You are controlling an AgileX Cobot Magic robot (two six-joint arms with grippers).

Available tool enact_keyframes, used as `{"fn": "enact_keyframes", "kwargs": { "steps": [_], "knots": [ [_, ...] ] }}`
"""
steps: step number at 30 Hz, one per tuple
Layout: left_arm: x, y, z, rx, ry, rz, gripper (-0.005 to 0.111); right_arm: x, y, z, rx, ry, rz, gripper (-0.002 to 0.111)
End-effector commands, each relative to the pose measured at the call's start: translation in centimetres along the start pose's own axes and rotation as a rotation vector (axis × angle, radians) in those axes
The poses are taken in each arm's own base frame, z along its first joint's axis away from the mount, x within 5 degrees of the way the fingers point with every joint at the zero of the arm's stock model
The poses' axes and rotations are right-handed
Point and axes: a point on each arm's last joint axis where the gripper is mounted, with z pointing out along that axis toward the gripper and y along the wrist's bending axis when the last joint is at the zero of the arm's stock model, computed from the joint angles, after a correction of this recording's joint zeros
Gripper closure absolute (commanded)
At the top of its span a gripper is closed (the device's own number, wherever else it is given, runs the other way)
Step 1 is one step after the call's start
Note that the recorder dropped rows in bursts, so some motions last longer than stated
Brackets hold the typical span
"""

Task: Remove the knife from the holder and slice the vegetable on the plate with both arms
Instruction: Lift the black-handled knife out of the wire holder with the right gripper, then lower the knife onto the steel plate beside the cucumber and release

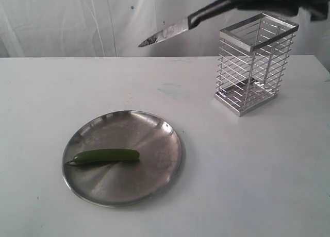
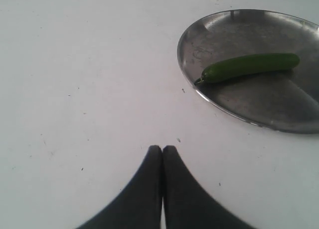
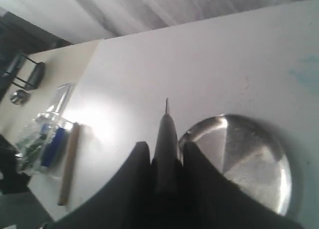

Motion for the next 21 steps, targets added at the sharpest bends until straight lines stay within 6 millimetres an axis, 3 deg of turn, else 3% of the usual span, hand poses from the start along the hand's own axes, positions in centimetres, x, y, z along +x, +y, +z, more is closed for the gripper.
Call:
{"fn": "enact_keyframes", "kwargs": {
  "steps": [1, 6, 10, 15, 19, 21],
  "knots": [
    [0.0, 0.0, 0.0, -0.002, -0.005, -0.004, 0.107, 2.5, -1.5, 1.7, -0.156, -0.038, 0.163, 0.108],
    [0.0, 0.0, 0.0, -0.002, -0.005, -0.004, 0.107, 6.1, -3.8, 2.9, -0.245, -0.072, 0.345, 0.108],
    [0.0, 0.0, 0.0, -0.002, -0.005, -0.004, 0.107, 8.7, -4.5, 4.0, -0.259, -0.061, 0.399, 0.108],
    [0.0, 0.0, 0.0, -0.002, -0.005, -0.004, 0.107, 11.8, -4.3, 5.7, -0.186, 0.013, 0.404, 0.108],
    [0.0, 0.0, 0.0, -0.002, -0.005, -0.004, 0.107, 12.5, -5.6, 7.6, 0.041, -0.027, 0.429, 0.108],
    [0.0, 0.0, 0.0, -0.002, -0.005, -0.004, 0.107, 12.8, -6.2, 8.4, 0.046, 0.004, 0.506, 0.108]
  ]
}}
